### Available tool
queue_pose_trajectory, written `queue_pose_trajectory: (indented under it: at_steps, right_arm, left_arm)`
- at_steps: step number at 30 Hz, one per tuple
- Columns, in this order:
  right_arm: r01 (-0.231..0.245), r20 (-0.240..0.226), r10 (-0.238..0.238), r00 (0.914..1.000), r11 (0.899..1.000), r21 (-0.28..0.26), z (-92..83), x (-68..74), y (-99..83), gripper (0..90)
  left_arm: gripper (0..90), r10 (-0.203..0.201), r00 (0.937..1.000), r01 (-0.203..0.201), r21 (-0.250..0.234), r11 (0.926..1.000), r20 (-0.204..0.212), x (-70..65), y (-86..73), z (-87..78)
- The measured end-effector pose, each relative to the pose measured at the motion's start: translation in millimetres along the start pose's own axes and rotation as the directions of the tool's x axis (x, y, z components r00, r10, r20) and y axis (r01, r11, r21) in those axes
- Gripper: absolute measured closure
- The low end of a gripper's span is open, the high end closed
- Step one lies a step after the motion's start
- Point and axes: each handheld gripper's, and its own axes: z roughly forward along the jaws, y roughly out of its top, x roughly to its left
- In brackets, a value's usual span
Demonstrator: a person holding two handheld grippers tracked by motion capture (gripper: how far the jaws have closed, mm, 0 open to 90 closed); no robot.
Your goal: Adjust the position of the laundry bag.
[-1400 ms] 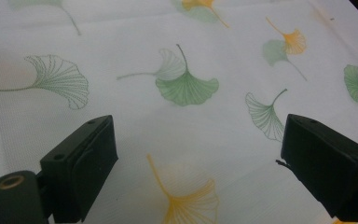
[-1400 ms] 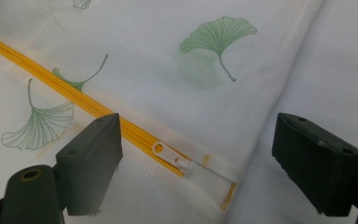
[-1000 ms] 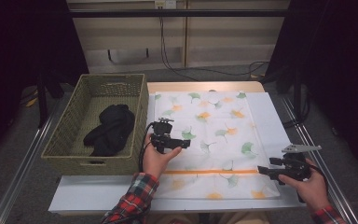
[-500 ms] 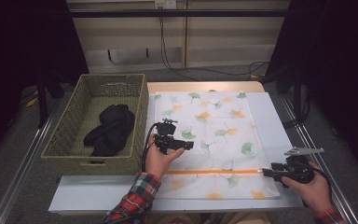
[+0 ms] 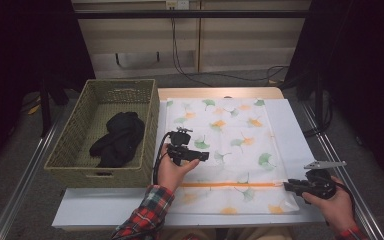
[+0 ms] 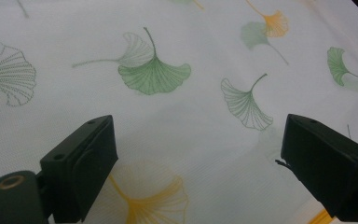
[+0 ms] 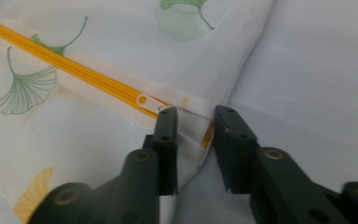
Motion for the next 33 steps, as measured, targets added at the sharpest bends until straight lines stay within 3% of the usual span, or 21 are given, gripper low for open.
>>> queue_pose_trajectory:
  at_steps: [3,7,9,15,27,33]
  right_arm:
    - [-0.018,-0.006,0.018,0.9998,1.0,0.014,1.0,1.7,1.5,83.9]
    - [-0.037,-0.035,0.038,0.9987,0.999,0.025,0.4,1.2,5.2,85.8]
    - [-0.063,-0.051,0.064,0.9966,0.998,0.021,-1.0,-0.7,6.4,85.9]
    - [-0.128,-0.109,0.128,0.9858,0.992,0.003,-6.9,-1.9,12.5,86.2]
    - [-0.153,-0.182,0.146,0.9725,0.988,-0.025,-5.7,1.6,23.3,86.4]
    - [-0.159,-0.203,0.149,0.9679,0.987,-0.036,-5.4,2.8,26.5,86.4]
  left_arm:
    - [10.1,-0.001,1.0,0.001,-0.003,1.0,0.007,-1.8,0.1,-0.4]
    - [10.1,0.004,0.9998,-0.003,-0.005,1.0,0.02,-5.1,0.1,-0.9]
    - [10.2,0.019,0.9997,-0.019,-0.003,0.9998,0.018,-7.7,0.0,-1.0]
    - [10.1,0.013,0.9979,-0.013,-0.008,0.9999,0.063,-15.8,0.5,-1.4]
    - [10.1,0.011,0.9874,-0.013,0.016,0.9998,0.158,-38.1,2.8,5.6]
    - [10.8,0.034,0.9815,-0.041,0.032,0.9987,0.188,-52.9,4.2,11.0]
